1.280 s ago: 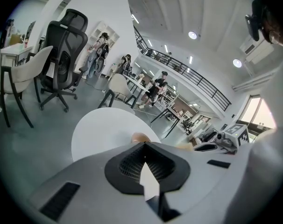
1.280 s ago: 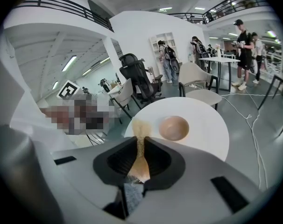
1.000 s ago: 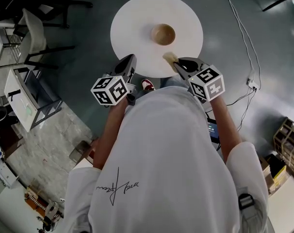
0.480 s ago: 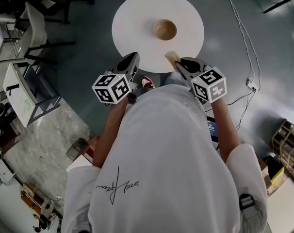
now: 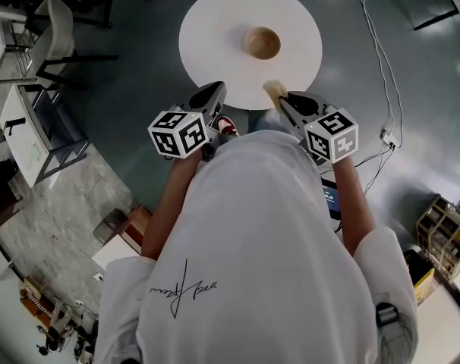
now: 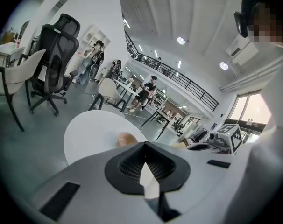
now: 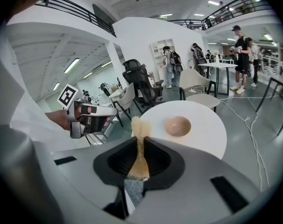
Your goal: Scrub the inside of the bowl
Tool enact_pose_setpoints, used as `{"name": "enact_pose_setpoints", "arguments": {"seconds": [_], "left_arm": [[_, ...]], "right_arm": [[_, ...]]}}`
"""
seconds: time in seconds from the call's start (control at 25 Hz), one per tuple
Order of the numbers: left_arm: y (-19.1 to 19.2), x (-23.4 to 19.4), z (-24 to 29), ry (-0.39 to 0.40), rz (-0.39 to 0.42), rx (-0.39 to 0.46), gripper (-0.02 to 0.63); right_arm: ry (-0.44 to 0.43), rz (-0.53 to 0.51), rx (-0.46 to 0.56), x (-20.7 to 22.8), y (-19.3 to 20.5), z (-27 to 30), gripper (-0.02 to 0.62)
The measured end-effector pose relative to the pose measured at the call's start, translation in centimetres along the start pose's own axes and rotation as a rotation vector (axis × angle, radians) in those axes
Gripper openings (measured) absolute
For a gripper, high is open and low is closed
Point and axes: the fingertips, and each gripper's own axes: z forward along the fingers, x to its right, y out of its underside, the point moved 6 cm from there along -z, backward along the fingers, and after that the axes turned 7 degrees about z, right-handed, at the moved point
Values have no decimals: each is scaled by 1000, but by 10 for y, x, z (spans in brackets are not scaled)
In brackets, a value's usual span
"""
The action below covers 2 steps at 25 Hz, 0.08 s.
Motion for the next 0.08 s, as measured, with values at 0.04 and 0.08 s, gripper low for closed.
{"name": "enact_pose_setpoints", "arguments": {"seconds": [0.04,0.08], "left_arm": [[0,-2,-2,1,-3,1,6],[1,-4,-3,2,-6,3,6]], "right_arm": [[1,-1,-2,-1,0,2,60],[2,-2,-4,-2,0,3,60]]}}
